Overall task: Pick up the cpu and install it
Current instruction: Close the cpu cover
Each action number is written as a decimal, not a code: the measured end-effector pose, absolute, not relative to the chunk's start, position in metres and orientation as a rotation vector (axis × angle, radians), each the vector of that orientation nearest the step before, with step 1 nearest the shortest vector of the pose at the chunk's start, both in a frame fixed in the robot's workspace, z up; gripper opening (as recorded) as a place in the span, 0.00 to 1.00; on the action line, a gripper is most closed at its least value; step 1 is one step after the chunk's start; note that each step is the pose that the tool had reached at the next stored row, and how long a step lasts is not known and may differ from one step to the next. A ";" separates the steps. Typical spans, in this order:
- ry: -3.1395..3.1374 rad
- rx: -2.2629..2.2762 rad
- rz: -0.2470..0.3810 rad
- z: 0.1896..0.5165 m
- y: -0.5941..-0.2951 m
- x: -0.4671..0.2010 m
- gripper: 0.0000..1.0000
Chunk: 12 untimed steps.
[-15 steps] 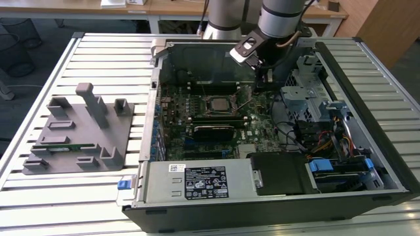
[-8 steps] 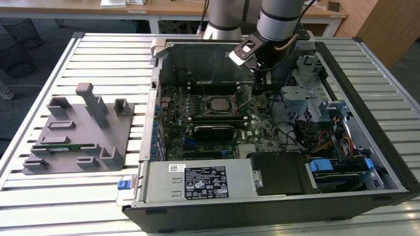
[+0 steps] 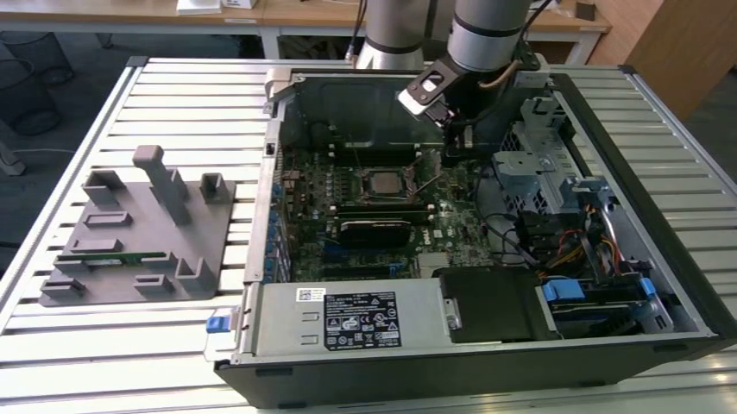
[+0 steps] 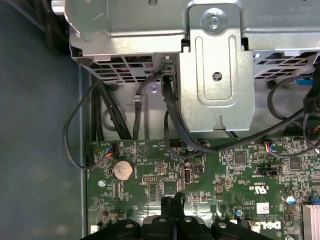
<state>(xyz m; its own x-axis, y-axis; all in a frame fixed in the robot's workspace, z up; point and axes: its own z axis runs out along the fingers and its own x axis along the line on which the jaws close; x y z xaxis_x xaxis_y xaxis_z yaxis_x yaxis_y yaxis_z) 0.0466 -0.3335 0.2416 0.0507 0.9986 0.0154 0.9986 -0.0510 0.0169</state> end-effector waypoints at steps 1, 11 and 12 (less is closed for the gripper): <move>2.163 2.276 0.036 0.242 -0.333 0.047 0.11; 2.163 2.276 0.036 0.241 -0.334 0.045 0.11; 2.163 2.276 0.036 0.241 -0.334 0.045 0.11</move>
